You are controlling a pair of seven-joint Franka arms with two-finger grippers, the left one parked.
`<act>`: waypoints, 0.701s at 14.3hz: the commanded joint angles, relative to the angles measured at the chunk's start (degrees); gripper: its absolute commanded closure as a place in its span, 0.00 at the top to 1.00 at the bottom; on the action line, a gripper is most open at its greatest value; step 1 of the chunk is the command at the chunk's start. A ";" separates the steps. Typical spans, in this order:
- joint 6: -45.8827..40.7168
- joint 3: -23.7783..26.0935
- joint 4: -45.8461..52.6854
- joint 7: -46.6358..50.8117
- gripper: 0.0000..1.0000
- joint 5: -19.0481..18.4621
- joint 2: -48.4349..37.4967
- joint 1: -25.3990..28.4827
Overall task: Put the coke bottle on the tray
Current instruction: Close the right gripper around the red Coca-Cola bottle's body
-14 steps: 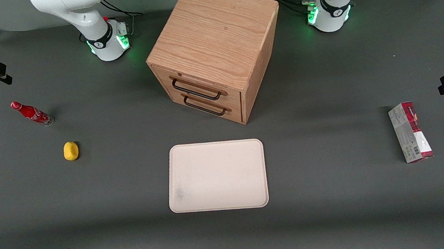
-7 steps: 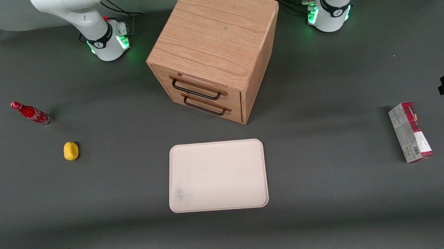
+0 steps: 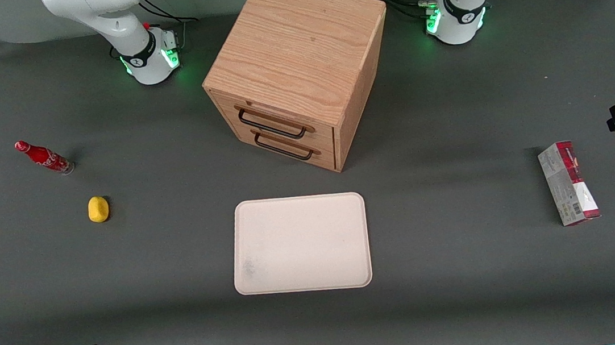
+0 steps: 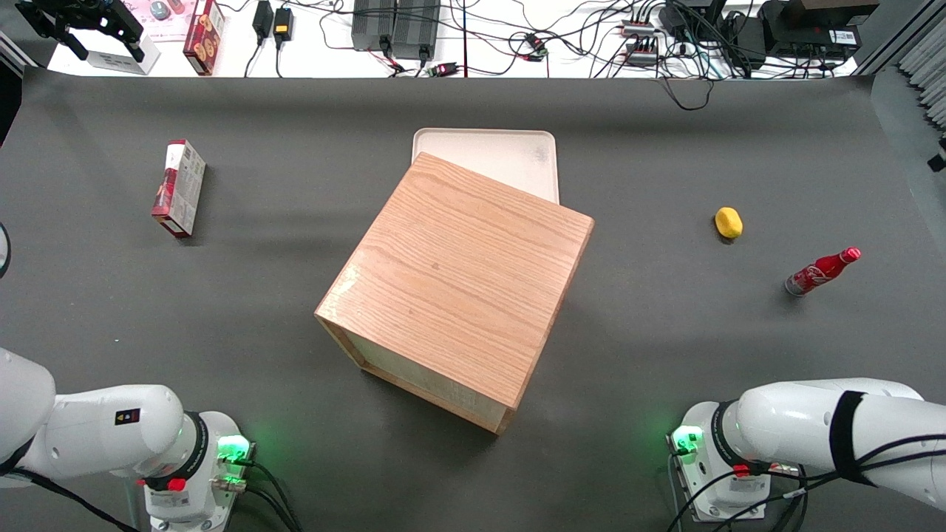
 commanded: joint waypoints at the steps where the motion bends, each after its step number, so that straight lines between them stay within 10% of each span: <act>1: 2.51 -0.30 -5.30 0.54 1.00 -1.53 -4.65 0.79; 10: 16.64 -4.70 -15.05 0.54 1.00 -3.82 -0.44 0.70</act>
